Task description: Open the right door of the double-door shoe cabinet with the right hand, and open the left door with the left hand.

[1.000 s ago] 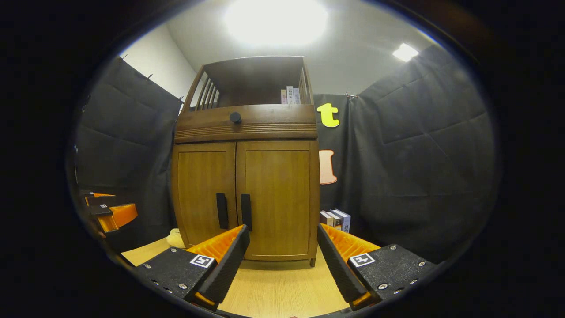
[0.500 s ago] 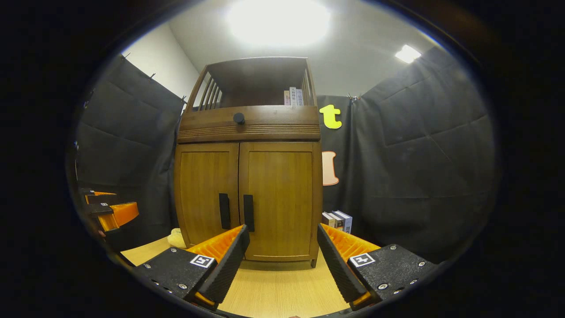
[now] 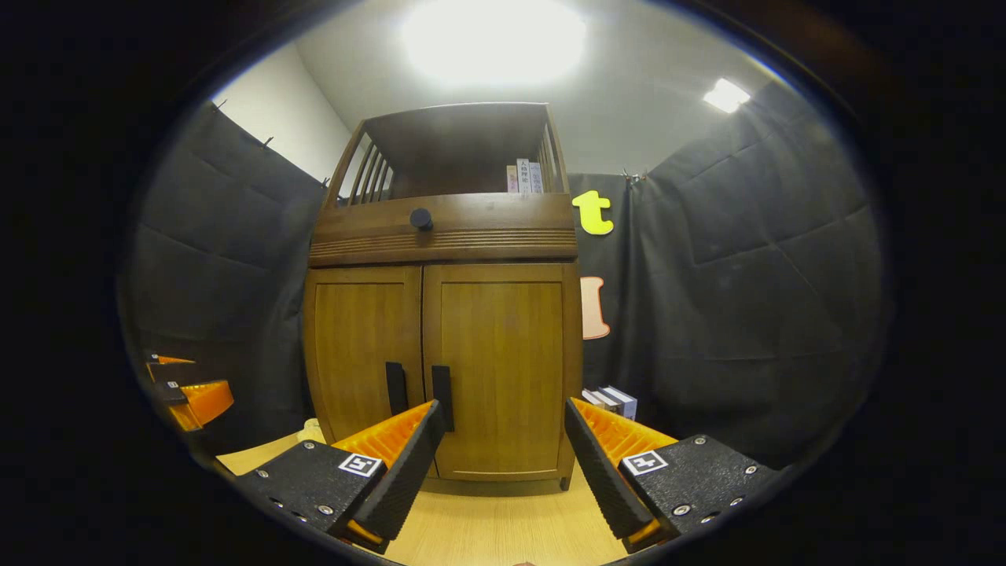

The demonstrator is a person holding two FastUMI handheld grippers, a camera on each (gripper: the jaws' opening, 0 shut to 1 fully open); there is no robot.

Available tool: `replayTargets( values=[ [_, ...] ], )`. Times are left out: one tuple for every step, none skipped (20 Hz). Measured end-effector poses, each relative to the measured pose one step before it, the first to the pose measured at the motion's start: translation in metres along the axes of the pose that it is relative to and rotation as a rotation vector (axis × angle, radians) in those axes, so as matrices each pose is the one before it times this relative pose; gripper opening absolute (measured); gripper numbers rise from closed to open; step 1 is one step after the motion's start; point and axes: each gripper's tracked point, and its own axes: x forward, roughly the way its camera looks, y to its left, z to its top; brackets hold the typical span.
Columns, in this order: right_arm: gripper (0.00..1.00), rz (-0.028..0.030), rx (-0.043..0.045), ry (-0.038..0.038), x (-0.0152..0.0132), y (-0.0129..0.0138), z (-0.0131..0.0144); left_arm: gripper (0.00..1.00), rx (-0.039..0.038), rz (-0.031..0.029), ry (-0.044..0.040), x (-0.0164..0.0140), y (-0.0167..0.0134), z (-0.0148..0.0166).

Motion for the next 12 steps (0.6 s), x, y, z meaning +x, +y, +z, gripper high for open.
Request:
replayTargets(
  values=[
    [0.95, 0.00867, 0.00663, 0.00712, 0.00854, 0.00373, 0.00132, 0.93, -0.00064, 0.00553, 0.00044, -0.00024, 0.00038, -0.0009],
    [0.95, 0.01112, 0.00587, 0.00612, 0.00771, 0.00339, 0.00118, 0.92, -0.00134, 0.00623, -0.00057, -0.00037, 0.00061, -0.00005],
    [0.95, 0.00975, 0.00587, 0.00349, 0.00708, 0.00289, 0.00091, 0.93, -0.00124, 0.00613, 0.0008, 0.00045, 0.00041, -0.00029],
    [0.95, 0.01026, 0.00389, 0.0013, 0.00819, 0.00358, 0.00104, 0.92, 0.00016, 0.00685, 0.00224, -0.00003, 0.00077, -0.00051],
    [0.95, 0.00588, 0.0041, 0.00223, 0.00835, 0.00286, 0.00054, 0.92, 0.00065, 0.00805, 0.00088, -0.00001, 0.00066, -0.00045],
    [0.95, 0.00379, 0.00575, 0.0012, 0.00904, 0.00276, -0.00027, 0.93, 0.00066, 0.00871, 0.00067, -0.00026, 0.00092, 0.00051],
    [0.95, 0.00543, 0.00832, 0.00182, 0.00961, 0.0034, -0.00015, 0.93, 0.00109, 0.00842, 0.00093, -0.00118, 0.00059, -0.00032],
    [0.95, 0.00702, 0.00888, 0.00225, 0.00836, 0.00305, -0.00028, 0.93, 0.00133, 0.00876, 0.00127, -0.0023, 0.00082, 0.0004],
    [0.95, 0.00672, 0.0061, 0.00195, 0.00836, 0.00461, -0.00168, 0.93, 0.00019, 0.00904, 0.00357, -0.00285, 0.00086, -0.00032],
    [0.95, 0.00585, 0.00325, 0.00526, 0.00848, 0.00336, -0.00161, 0.95, -0.00121, 0.0081, 0.00348, -0.0013, 0.00138, 0.00139],
    [0.95, 0.00548, 0.0051, 0.00332, 0.00875, 0.00363, -0.00278, 0.92, -0.00464, 0.00791, 0.00559, -0.00021, 0.0036, -0.00011],
    [0.95, 0.00634, 0.00538, 0.00034, 0.00923, 0.00287, 0.00009, 0.95, -0.00258, 0.007, 0.0012, 0.0005, -0.00055, -0.00031]
  ],
)
